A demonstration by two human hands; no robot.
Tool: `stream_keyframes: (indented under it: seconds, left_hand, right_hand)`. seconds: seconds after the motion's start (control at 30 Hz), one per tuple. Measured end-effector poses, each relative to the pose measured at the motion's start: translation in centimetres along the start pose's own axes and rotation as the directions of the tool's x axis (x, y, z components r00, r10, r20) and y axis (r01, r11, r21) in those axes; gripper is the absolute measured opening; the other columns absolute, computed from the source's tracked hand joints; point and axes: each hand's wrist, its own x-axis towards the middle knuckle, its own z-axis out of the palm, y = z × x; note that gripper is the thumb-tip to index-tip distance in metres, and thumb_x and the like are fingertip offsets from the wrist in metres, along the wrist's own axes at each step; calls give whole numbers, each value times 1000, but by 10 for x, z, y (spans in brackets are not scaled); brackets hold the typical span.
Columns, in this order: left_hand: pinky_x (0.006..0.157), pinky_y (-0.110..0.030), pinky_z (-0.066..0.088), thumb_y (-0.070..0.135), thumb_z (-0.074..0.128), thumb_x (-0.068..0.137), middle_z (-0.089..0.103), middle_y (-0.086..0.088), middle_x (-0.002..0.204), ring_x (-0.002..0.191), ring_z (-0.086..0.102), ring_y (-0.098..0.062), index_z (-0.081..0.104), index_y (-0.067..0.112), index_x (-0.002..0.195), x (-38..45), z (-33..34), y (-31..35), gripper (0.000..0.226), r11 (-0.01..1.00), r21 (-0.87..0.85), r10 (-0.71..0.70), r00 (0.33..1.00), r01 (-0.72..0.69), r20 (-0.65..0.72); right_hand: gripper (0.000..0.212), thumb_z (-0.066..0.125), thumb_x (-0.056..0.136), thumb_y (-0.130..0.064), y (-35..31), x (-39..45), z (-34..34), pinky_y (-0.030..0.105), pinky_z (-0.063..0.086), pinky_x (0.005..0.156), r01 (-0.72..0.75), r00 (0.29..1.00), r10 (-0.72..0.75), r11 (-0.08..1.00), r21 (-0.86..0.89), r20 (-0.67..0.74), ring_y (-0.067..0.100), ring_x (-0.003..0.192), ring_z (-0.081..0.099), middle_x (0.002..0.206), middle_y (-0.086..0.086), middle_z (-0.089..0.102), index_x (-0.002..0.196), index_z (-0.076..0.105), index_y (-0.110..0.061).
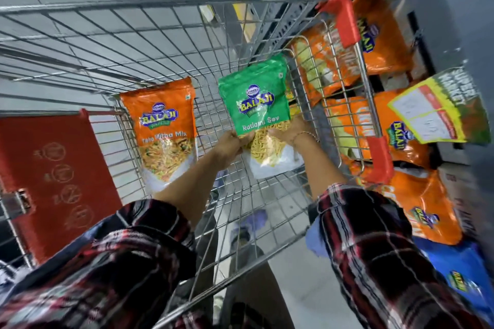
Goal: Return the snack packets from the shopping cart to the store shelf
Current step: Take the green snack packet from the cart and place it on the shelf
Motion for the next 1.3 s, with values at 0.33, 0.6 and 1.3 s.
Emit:
stream_keyframes:
  seconds: [0.33,0.6,1.3]
  left_hand:
    - [68,-30,61,1,73,72,66,-11,111,94,66,-25,51,3,123,-22,-29,0,55,997,50,60,987,-53,-151]
    - [60,-19,56,6,76,69,73,-1,97,86,72,-12,59,3,114,-94,-22,64,48,888,345,337,940,-304,-40]
    - [83,-23,55,2,84,57,70,2,101,87,66,-3,58,22,107,-248,367,121,60,174,353,402,393,-919,827]
  right_hand:
    - [92,83,63,-41,3,-6,-4,49,38,109,28,976,-59,988,152,209,32,132,43,147,13,43,137,40,-8]
    - [30,80,69,-8,2,-80,-31,20,56,77,404,899,-433,756,516,-68,6,87,66,90,-12,72,91,65,-22]
    - [31,79,72,-16,284,-350,-179,-5,40,59,772,386,96,511,379,-917,-8,75,58,88,-7,67,100,66,-13]
